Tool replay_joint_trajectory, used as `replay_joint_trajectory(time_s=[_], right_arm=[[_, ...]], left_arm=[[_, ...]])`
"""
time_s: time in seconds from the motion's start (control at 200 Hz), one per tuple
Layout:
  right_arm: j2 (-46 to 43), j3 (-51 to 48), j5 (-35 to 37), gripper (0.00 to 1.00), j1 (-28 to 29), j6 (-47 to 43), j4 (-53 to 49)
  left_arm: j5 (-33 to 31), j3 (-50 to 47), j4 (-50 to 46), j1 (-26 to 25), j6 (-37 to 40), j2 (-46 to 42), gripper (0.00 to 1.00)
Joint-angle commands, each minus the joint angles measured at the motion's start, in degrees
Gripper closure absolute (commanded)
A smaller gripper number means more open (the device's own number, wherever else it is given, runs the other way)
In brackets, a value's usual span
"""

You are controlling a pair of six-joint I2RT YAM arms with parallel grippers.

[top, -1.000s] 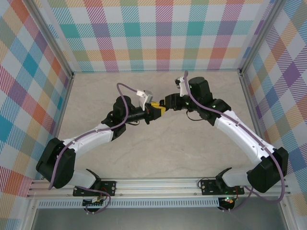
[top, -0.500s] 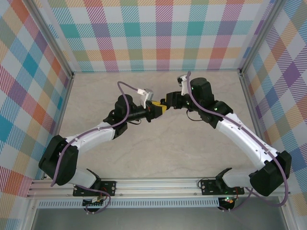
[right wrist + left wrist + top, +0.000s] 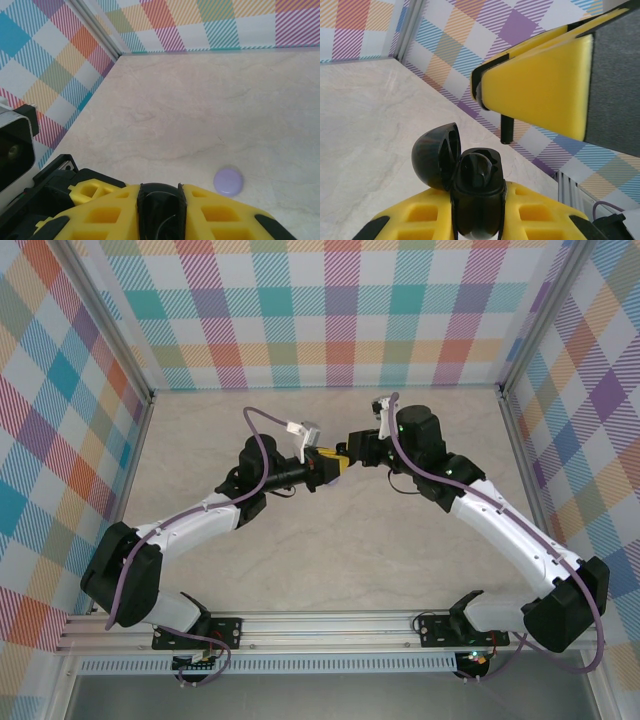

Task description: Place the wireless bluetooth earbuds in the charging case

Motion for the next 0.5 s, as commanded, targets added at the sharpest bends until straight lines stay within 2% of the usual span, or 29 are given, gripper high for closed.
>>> replay_joint_trajectory(time_s=[0.0, 0.495], right_arm=[[-1.08, -0.34, 1.03, 0.74, 0.55, 0.19, 2.49], [-0.98, -0.74, 1.83, 0.74, 1.16, 0.05, 2.25]], left_arm=[[1.46, 2.23, 2.24, -1.13, -0.86, -0.19, 0.98], [0.73, 2.96, 2.26, -1.31, -2.41, -0.1, 0.97]])
